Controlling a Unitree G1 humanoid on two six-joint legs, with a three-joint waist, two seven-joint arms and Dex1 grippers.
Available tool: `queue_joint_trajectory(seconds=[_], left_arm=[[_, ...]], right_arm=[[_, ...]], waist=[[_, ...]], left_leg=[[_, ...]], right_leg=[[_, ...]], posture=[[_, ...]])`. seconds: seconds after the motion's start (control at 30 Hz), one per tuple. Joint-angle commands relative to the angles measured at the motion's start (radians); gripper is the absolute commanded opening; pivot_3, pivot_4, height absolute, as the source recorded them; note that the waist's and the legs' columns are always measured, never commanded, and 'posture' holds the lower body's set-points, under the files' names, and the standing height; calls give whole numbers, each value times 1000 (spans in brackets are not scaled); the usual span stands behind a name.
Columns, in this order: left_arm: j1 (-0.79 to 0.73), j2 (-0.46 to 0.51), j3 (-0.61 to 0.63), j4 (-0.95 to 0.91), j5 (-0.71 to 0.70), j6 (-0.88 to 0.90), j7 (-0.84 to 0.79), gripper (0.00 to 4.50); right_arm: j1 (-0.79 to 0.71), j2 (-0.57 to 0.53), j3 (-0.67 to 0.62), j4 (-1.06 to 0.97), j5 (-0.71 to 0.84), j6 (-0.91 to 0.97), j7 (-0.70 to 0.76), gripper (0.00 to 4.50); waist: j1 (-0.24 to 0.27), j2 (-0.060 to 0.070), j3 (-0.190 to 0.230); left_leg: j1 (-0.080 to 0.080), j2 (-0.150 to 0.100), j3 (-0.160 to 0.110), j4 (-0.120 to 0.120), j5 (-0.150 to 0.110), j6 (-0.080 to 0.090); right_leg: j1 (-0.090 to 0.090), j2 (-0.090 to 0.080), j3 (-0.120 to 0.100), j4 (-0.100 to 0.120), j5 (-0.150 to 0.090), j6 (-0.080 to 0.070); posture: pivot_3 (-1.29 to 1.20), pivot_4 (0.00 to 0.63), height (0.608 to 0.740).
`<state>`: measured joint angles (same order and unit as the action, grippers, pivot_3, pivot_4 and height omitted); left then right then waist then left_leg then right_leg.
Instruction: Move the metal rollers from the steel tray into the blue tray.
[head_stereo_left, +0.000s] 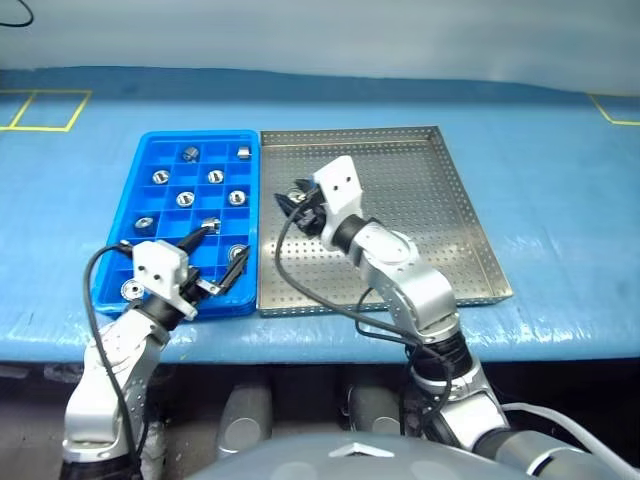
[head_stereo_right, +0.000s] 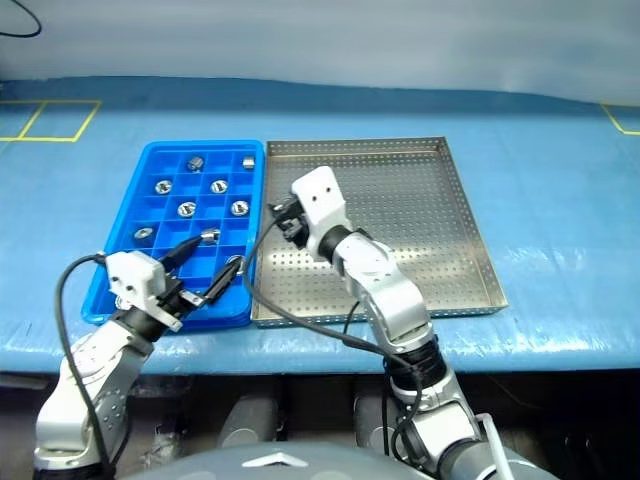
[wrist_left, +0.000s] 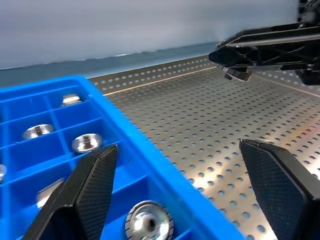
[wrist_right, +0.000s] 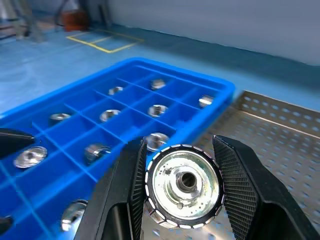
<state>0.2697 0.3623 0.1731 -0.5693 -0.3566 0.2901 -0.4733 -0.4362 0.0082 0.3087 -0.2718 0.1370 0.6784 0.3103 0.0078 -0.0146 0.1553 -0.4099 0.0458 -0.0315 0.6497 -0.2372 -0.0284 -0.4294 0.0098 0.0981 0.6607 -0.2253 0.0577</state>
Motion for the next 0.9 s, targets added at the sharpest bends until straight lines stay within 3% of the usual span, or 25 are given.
queue_joint_trajectory(seconds=[0.03,0.43,0.83,0.9], left_arm=[[71,0,71,-102,-13,-34,24,4294],[318,-75,183,-242,-17,-84,87,4294],[278,-78,125,-218,-5,-86,88,4294],[254,-71,107,-207,-5,-80,83,4294]], right_arm=[[-36,26,56,39,7,-50,41,1781],[-52,101,224,237,-13,-161,163,1781],[-60,121,202,457,-42,-222,186,1781],[-59,121,178,469,-42,-218,174,2496]], waist=[[22,0,0],[116,-2,0],[154,-2,0],[153,-2,0]], left_leg=[[0,0,0,0,0,0],[0,1,1,1,0,0],[0,1,1,0,0,-1],[0,1,1,0,0,-1]], right_leg=[[0,0,0,0,0,0],[0,-1,-2,-1,-5,-7],[-2,-1,-3,-1,-5,-8],[-1,0,-3,-1,-5,-8]], posture=[[333,150,740],[500,150,740],[500,150,740],[445,150,740]])
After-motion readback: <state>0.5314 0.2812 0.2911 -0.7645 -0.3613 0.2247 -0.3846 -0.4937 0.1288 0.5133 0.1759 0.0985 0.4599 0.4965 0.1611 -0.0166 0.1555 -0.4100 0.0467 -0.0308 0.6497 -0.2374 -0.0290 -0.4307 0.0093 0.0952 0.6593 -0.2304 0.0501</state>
